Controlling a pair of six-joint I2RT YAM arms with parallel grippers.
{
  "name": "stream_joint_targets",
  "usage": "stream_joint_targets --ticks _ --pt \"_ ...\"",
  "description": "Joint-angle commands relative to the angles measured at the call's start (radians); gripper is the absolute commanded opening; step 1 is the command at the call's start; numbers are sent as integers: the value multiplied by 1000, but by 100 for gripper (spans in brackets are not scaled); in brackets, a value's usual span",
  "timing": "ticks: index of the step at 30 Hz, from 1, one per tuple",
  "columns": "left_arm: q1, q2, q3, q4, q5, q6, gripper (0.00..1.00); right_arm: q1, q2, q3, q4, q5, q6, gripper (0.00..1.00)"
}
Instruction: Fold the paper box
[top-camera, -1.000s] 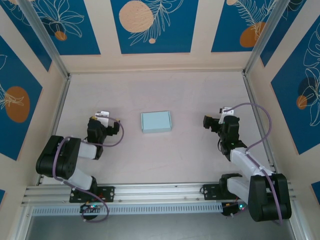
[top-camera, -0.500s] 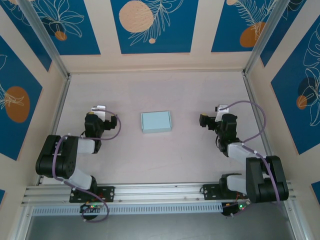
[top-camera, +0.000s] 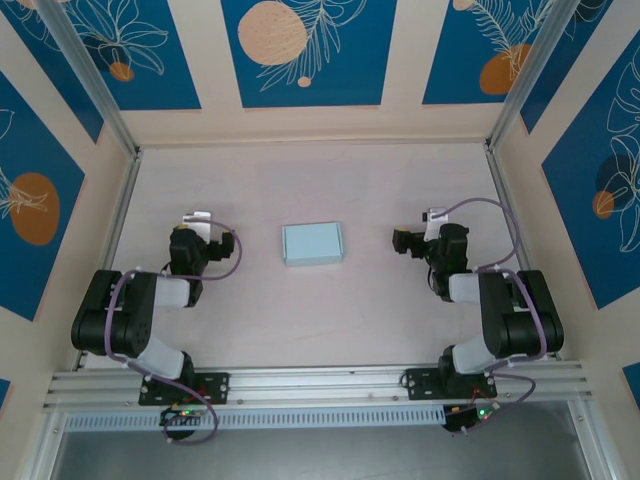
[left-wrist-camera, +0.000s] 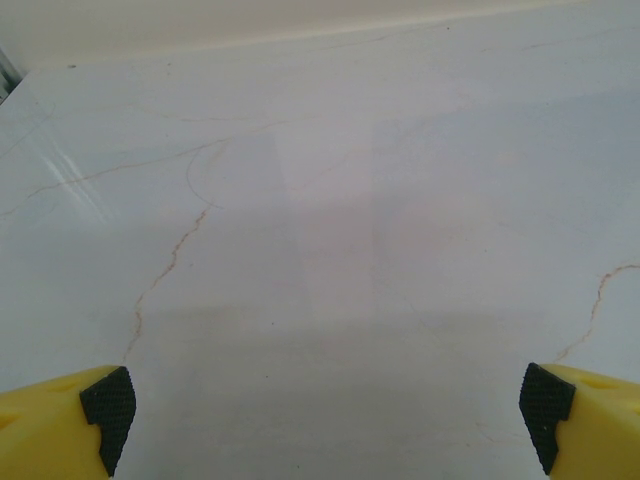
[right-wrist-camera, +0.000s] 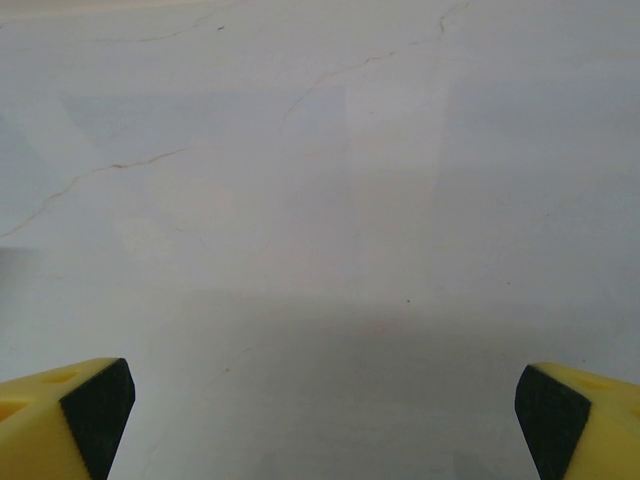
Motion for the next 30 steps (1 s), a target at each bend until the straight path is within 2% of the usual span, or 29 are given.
stream_joint_targets --ticks 1,6,12,16,17,19,23,30 --pt "11 1 5 8 11 -3 100 -43 19 30 65 -75 22 99" --pt "12 1 4 9 11 -3 100 -44 21 32 67 -80 19 99" --pt "11 0 4 11 12 -3 100 -51 21 12 105 -203 -23 99" --pt "11 1 4 11 12 -3 100 -51 21 10 107 -213 -27 99" --pt "11 1 3 11 12 -3 100 -55 21 13 105 -209 -20 99" --pt "11 1 4 11 11 -3 100 -50 22 37 56 -87 25 99" --pt "10 1 4 11 10 -3 100 -23 24 28 79 1 21 99" --pt "10 0 4 9 11 -3 100 -20 22 27 77 9 21 99"
